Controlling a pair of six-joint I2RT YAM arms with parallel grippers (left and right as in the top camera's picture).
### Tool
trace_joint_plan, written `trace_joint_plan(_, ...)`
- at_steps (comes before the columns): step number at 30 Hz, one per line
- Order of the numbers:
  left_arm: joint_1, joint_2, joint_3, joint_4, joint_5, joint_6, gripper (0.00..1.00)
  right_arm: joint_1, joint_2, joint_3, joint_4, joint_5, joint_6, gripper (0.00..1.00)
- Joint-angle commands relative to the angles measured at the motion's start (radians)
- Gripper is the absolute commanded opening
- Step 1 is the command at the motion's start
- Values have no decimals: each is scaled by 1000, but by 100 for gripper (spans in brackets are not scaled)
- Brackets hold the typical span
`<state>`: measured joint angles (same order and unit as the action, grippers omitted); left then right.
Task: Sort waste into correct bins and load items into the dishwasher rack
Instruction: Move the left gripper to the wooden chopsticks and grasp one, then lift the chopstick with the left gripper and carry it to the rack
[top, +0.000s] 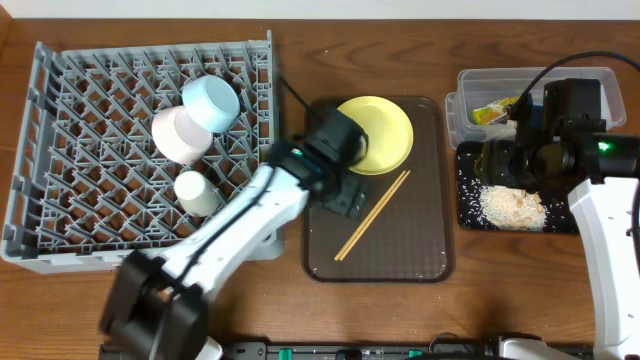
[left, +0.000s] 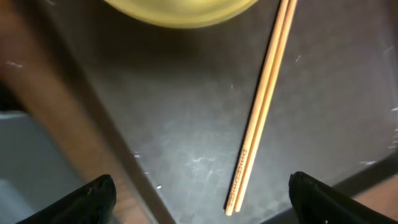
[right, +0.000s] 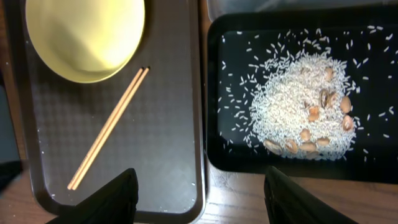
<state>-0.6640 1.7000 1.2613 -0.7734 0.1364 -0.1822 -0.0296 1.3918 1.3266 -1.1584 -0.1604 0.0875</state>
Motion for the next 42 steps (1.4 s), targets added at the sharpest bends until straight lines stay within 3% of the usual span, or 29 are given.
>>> trace_joint_plan(1,-38,84,-17,13,-56,11,89,-13,-2,0,-9,-4,8,63)
trace_joint_plan(15,-114,262,-17,94,-141,25,86,-13,-2,0,-29,0,1,62)
trace_joint_plan(25,-115,260,-14,85,-174,25,84,-13,-2,0,-31,7,1,62)
trace_joint_plan(34,-113,144,-3,93,-179,25,84,-13,-2,0,-32,7,-7,62)
trace_joint_plan(42,-114,200,-3,117,-183,25,84,-13,-2,0,-37,7,-8,62)
